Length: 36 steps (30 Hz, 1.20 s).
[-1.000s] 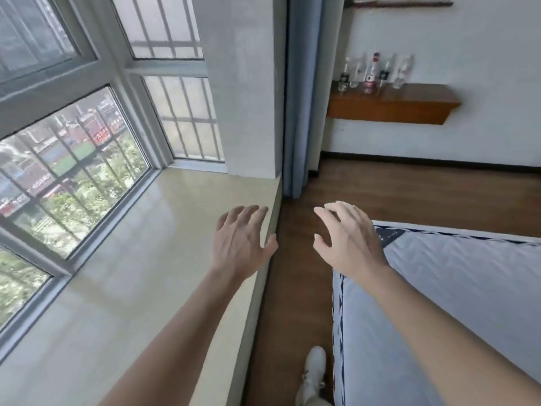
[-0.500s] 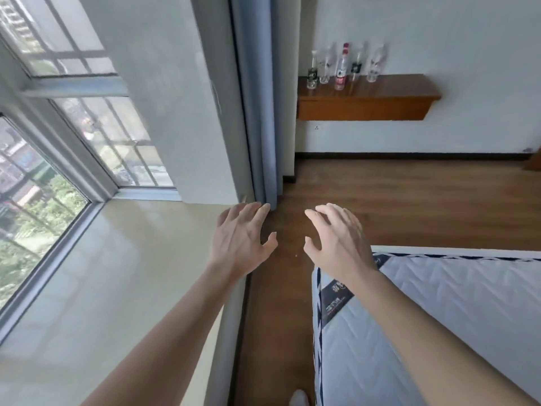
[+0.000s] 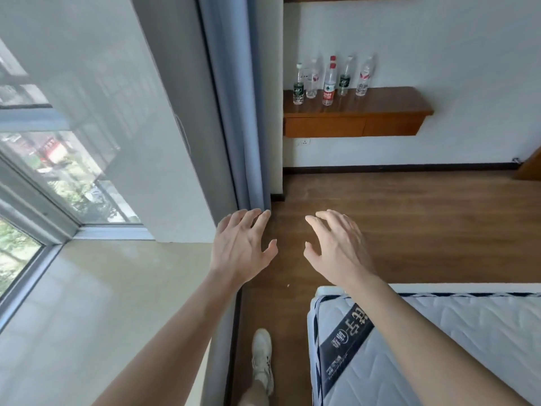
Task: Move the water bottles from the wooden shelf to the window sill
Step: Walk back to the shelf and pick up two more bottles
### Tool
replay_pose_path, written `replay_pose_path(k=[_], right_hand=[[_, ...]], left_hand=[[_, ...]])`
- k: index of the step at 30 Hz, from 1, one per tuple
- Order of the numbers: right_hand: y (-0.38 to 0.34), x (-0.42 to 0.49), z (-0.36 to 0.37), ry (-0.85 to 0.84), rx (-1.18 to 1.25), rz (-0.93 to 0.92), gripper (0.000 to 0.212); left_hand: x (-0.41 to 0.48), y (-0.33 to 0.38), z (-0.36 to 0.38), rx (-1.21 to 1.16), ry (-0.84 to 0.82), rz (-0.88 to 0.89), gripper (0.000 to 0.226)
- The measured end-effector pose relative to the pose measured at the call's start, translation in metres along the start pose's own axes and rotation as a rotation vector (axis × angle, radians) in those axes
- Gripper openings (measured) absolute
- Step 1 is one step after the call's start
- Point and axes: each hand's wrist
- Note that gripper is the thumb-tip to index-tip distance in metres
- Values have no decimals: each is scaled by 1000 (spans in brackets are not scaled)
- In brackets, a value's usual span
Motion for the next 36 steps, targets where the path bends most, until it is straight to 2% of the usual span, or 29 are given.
replay_pose_path(k=[8,14,25,36], right_hand=[[26,139,38,-19,-92,83,45],[51,232,56,-14,-158,162,47],[141,324,89,-48,-208,277,48],[305,455,126,-83,-173,426,53]], left_hand=[[155,-55,34,-15,14,68,60],[269,-67,53,-78,12,136,61],[409,-36,112,-111,-53,248,61],[611,37,187,-81,-87,303,61]])
Point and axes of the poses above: each hand's wrist, its own x-axis towards the middle knuckle, its own z-axis out of the palm, y = z × x, and after that the axes turned 2 degrees about x, right-handed
